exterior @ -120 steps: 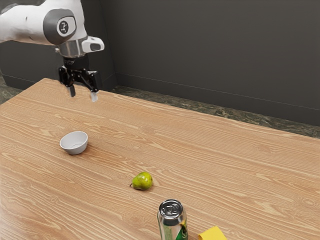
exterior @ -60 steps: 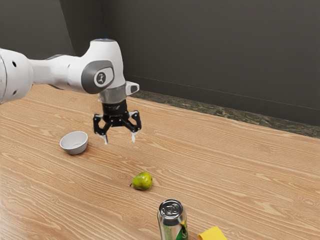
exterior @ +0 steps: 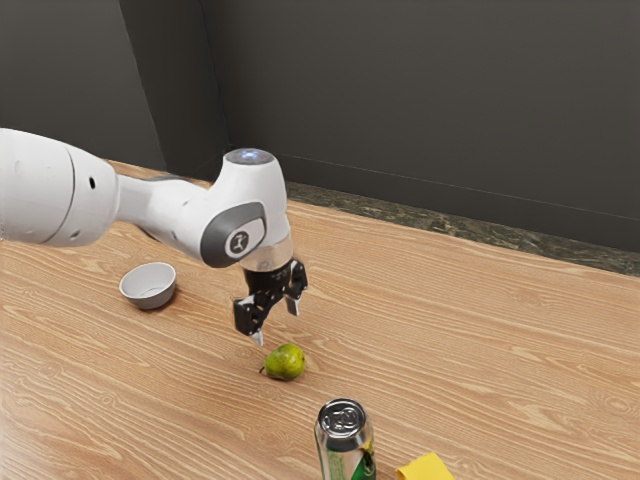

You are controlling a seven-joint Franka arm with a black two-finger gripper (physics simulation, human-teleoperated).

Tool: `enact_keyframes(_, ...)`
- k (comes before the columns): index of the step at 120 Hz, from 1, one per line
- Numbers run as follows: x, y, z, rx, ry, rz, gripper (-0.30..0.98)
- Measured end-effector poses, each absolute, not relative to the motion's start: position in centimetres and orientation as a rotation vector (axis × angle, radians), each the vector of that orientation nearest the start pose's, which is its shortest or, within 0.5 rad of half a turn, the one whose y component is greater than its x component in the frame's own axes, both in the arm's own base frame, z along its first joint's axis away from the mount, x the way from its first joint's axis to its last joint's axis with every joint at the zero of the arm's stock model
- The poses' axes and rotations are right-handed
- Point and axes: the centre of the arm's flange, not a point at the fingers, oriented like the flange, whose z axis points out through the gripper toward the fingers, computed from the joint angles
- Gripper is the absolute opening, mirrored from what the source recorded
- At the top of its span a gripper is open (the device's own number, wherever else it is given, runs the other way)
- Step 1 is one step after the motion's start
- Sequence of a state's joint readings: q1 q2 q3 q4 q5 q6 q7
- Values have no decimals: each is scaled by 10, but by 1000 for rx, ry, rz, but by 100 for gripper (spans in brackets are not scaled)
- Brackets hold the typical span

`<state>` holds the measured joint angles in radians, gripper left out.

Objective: Place the pear in the bowl.

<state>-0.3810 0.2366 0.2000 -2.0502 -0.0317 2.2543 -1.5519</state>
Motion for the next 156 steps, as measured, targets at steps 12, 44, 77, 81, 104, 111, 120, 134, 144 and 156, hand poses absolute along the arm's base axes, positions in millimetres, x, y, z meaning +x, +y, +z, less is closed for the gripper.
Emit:
enact_keyframes(12, 567, -120, 310, -2275, -2100, 6, 66)
enact_keyframes(44, 561, -137, 277, -2013, -2313, 7, 66)
enact_keyframes(77, 561, -138, 260, -1817, -2467, -10, 66)
enact_keyframes(81, 561, -138, 259, -1799, -2482, -13, 66)
enact_keyframes(104, 564, -134, 254, -1708, -2553, -27, 59)
enact_keyframes(111, 564, -133, 254, -1685, -2571, -30, 56)
enact_keyframes(120, 565, -129, 253, -1654, -2592, -33, 54)
enact_keyframes(134, 567, -123, 250, -1616, -2611, -46, 52)
enact_keyframes(144, 567, -123, 250, -1599, -2622, -52, 50)
enact_keyframes(156, 567, -122, 251, -1582, -2634, -56, 47)
